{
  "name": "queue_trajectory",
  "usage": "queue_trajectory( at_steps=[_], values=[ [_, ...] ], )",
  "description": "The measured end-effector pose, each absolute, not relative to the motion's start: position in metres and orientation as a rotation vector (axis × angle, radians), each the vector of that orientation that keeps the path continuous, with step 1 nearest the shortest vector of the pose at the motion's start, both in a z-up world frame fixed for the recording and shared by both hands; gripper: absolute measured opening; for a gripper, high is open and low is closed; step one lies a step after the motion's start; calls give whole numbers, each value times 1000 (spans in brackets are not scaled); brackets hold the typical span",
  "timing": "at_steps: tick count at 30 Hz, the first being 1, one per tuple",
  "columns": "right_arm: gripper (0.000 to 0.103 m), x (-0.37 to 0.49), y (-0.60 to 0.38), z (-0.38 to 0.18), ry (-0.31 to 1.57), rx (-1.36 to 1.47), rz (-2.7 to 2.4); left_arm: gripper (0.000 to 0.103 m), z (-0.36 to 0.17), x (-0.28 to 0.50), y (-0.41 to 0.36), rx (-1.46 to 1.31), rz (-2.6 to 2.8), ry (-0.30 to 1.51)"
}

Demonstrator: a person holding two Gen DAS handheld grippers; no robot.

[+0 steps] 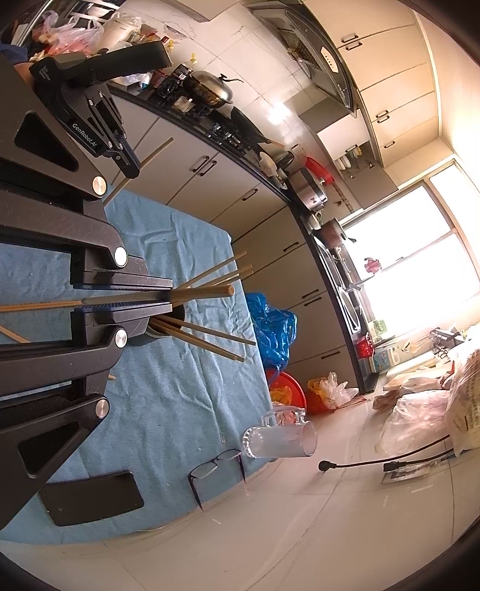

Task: Organize utensils
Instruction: 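Lower both held chopsticks down into the black cup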

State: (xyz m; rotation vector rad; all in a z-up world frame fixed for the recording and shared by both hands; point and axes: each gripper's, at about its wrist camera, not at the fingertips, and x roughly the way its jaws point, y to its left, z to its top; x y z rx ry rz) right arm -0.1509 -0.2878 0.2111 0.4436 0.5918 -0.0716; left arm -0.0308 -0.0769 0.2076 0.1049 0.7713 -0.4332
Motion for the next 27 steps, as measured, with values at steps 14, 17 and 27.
queue_trajectory(
  at_steps=[14, 17, 27],
  values=[
    [6, -134, -306, 240, 539, 419, -70, 6, 260, -9, -85, 96, -454, 685],
    [6, -129, -311, 250, 519, 415, -72, 6, 276, -2, -89, 83, -467, 665],
    [6, -105, -322, 271, 475, 394, -84, 6, 306, 28, -108, 0, -519, 660]
  ],
)
